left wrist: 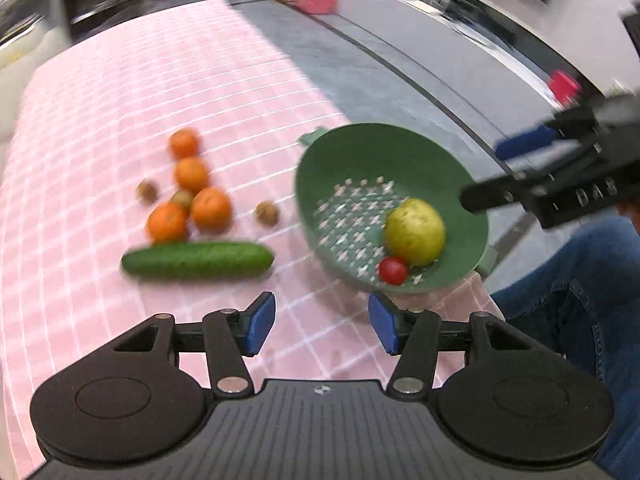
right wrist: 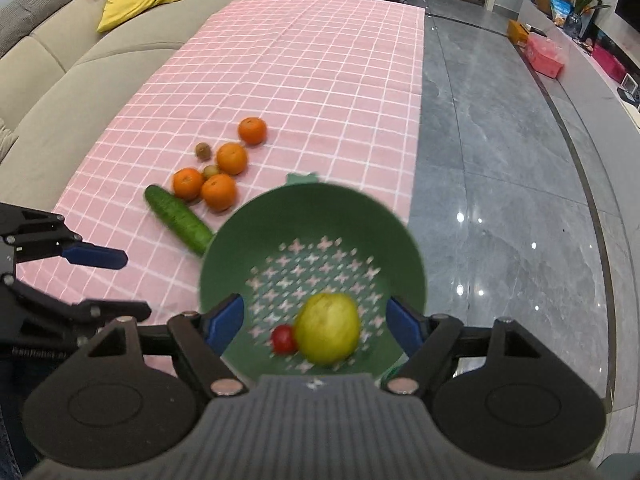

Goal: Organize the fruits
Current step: 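Grasp the cucumber with the right gripper while the left gripper grasps a mandarin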

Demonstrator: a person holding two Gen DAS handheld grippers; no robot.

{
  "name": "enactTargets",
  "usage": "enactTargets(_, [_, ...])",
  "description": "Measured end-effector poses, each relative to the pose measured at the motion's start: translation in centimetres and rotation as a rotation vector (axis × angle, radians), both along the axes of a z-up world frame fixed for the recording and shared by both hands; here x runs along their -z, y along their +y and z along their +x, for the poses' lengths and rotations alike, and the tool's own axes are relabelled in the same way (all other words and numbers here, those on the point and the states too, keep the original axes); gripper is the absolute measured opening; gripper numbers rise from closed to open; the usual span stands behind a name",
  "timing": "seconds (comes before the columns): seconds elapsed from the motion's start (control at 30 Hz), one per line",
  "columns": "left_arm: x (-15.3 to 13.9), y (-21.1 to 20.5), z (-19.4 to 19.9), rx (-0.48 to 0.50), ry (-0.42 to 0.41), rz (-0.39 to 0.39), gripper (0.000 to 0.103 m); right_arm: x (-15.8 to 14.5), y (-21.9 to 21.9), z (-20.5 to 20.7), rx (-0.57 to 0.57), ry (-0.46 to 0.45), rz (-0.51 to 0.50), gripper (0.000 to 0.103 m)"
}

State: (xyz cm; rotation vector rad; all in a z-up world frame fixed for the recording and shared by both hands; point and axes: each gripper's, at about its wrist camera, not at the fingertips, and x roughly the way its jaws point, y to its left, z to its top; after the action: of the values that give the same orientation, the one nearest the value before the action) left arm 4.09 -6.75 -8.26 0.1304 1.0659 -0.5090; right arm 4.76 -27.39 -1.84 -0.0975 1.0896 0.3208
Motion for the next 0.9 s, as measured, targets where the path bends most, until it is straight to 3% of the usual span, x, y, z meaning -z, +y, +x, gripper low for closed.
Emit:
enactTargets(0.23, [0.0, 2.2, -4.1, -0.105, -0.027, -0.027, 0.064, 1.6, 4.1, -3.9, -0.03, -0.012, 0.025, 0.075])
enactTargets(0.47, [-0.6, 4.8, -5.2, -0.166, -0.016, -0.022, 0.064, 2.1, 8.1, -4.7, -0.072, -0.02, 0.023, 0.075])
enactTargets(0.67, [-0.7, 7.0, -3.9, -0.279, -0.007, -0.04, 0.064, 1.6, 9.8, -3.6, -0.092, -0.029, 0.018, 0.075])
enactTargets(0.9, [1.3, 9.9, 0.2, -0.446, 0.073, -0.064, 0.064, 1.3, 11.8, 0.3, -0.111, -0.044, -0.009, 0.075])
